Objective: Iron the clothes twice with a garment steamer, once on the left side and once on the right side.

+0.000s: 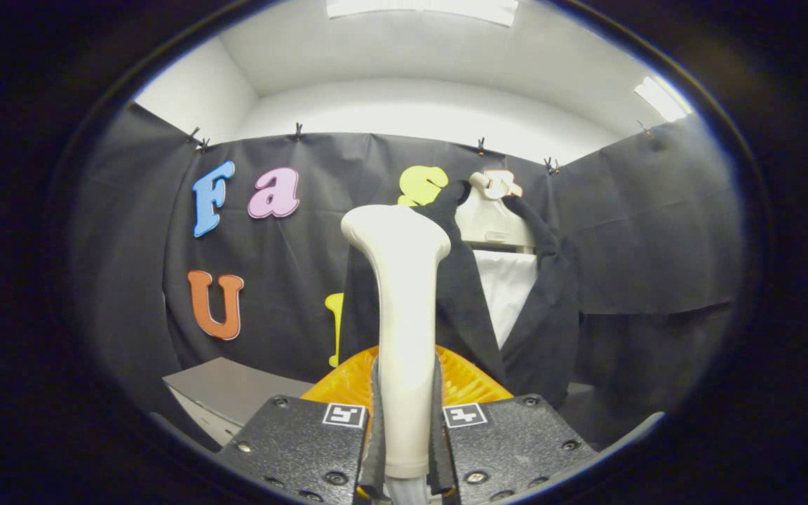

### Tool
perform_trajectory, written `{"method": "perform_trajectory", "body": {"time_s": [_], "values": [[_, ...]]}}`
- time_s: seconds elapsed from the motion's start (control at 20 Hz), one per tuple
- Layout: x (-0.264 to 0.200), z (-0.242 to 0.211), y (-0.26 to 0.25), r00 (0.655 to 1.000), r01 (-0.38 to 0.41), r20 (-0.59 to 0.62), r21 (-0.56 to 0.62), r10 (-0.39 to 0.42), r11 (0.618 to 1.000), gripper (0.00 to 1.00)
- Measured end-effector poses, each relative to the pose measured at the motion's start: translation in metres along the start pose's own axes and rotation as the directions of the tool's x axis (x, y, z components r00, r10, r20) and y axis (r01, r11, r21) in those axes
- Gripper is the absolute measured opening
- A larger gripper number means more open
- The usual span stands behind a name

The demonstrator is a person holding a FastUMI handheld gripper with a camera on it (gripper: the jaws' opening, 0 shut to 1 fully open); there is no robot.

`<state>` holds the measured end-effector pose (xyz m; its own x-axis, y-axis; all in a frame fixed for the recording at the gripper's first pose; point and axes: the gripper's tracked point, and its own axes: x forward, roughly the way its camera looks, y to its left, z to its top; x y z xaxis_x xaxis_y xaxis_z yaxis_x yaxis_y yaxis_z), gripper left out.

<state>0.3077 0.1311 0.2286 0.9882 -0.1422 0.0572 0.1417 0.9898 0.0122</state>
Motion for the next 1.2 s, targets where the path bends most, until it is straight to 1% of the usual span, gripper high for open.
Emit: {"method": "perform_trajectory", "body": {"time_s": [0.15,0.25,0.35,0.7,0.8,1.2], "values": [[0.012,-0.003,-0.013,0.999,0.036,0.027,0.007,-0.036,0.999,0.27],[0.017,-0.004,-0.027,0.994,0.090,0.065,-0.002,-0.090,0.996,0.27],[0.019,-0.008,-0.033,0.989,0.116,0.089,-0.007,-0.115,0.993,0.27],[0.023,-0.041,-0.032,0.992,0.108,0.072,-0.080,-0.102,0.991,0.27],[0.023,-0.054,-0.032,0.992,0.118,0.060,-0.104,-0.112,0.988,0.27],[0.007,-0.102,-0.038,0.992,0.127,-0.006,-0.155,-0.129,0.980,0.27]]}}
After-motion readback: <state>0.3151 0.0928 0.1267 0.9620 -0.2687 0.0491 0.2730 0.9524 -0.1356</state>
